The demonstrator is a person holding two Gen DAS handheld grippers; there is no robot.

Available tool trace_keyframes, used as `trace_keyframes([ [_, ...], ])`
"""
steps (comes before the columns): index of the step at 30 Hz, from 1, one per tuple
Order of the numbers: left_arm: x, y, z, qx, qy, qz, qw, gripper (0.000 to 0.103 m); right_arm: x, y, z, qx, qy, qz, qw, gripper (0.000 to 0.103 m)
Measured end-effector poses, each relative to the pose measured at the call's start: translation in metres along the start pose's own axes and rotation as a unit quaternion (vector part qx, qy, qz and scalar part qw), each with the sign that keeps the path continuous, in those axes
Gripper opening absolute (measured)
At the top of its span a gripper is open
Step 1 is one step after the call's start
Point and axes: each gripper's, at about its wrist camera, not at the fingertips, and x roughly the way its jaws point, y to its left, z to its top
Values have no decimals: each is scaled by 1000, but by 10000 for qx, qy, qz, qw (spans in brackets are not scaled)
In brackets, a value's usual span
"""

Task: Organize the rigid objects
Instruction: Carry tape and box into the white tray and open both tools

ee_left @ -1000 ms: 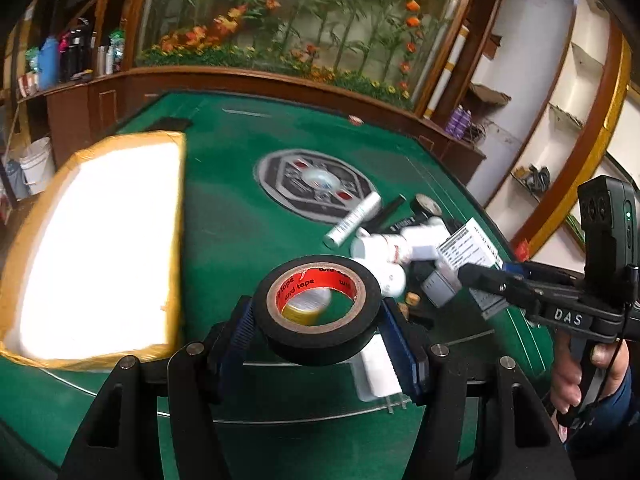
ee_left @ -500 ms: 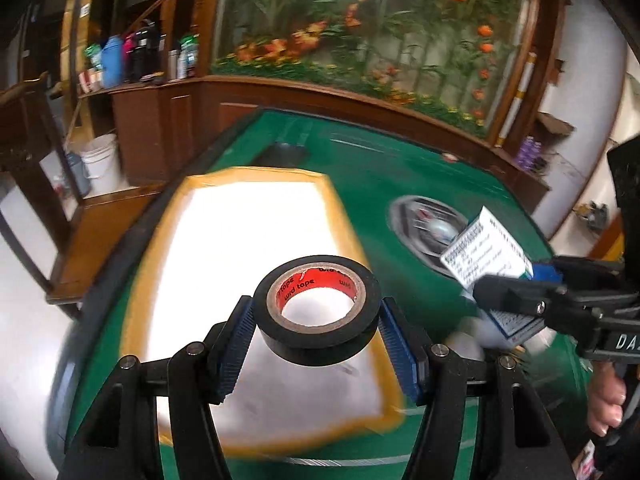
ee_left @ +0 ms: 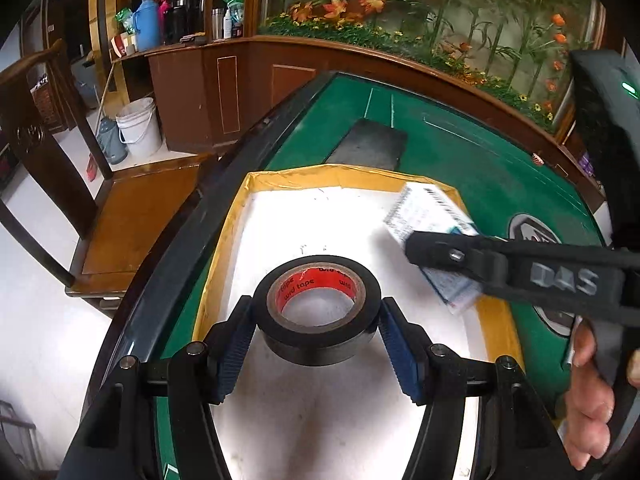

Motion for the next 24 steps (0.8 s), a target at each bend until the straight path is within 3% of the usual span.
trace_keyframes([
  [6, 9, 2, -2, -99, 81, -61, 9999, 67, 34, 3, 17, 127, 291, -144, 9994, 36],
  [8, 10, 4, -2, -158, 101, -99, 9998, 67, 36, 5, 19, 70, 206, -242, 9995, 38],
  [11, 8, 7, -3, -246, 55, -139, 9996, 68, 40, 5, 24, 49, 130, -87, 9999, 53],
  [14, 2, 8, -5, -327, -65, -149, 9993, 72, 36, 8, 23, -60, 93, -24, 9999, 58],
  [18, -14, 4, -13, -267, -212, -230, 9992, 73, 10, 4, 16, -18, -101, 73, 9999, 58],
  [24, -63, -15, -39, -113, -495, -601, 9969, 73, -61, -24, -32, -101, -362, 509, 9980, 58],
])
